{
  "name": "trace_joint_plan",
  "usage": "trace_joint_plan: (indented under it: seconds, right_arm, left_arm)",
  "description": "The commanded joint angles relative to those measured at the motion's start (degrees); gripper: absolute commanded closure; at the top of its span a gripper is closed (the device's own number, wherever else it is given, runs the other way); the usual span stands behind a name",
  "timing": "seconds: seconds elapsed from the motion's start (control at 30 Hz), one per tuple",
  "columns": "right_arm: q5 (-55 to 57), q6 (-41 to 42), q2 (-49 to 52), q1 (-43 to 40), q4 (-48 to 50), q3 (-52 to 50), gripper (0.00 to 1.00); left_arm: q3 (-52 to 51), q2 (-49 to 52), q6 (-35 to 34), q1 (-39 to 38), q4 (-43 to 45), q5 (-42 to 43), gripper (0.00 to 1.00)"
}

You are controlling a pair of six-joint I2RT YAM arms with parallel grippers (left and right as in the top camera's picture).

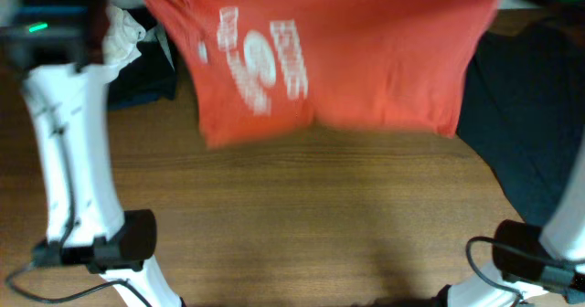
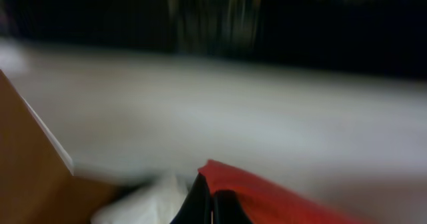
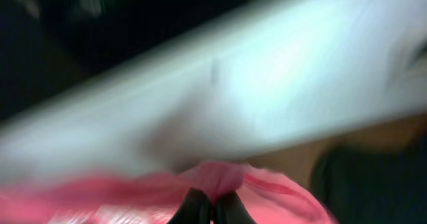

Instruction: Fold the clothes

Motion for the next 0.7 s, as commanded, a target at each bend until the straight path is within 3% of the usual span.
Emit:
trace_joint_plan:
  seconds: [0.0, 0.03, 0.23, 0.3, 0.4, 0.5, 0.67]
  right_arm:
    - [-4.98, 1.62, -2.58, -7.52, -0.22, 10.71, 0.96]
    - [-6.01, 0.13, -2.4, -7.48, -1.25, 10.14, 0.96]
    - [-3.82, -10.45, 5.2, 4.04, -9.81, -4.98, 0.96]
    - [4.09, -10.91, 7.17, 8.61, -12.02, -16.24, 0.96]
    - [5.31, -10.88, 6.99, 9.6, -14.56, -22.84, 0.96]
    - [5.68, -11.19, 4.5, 8.28, -21.53, -22.8, 0.96]
    - [10.88, -12.0, -7.76, 4.98, -29.81, -22.75, 0.96]
  left_arm:
    - [13.51, -3.74, 2.05, 6.03, 0.5, 13.35, 1.0]
    - [13.38, -3.69, 1.86, 6.62, -0.2, 16.85, 0.99]
    - [-1.07, 5.62, 1.86, 6.51, -8.63, 17.75, 1.0]
    - [-7.02, 11.76, 1.88, 6.6, -15.21, 18.18, 1.0]
    - [-8.31, 13.94, 1.9, 6.69, -23.08, 18.16, 1.0]
    - [-7.52, 10.56, 1.9, 6.43, -30.34, 18.16, 1.0]
    - [-7.5, -1.42, 1.9, 5.01, -39.08, 18.14, 1.0]
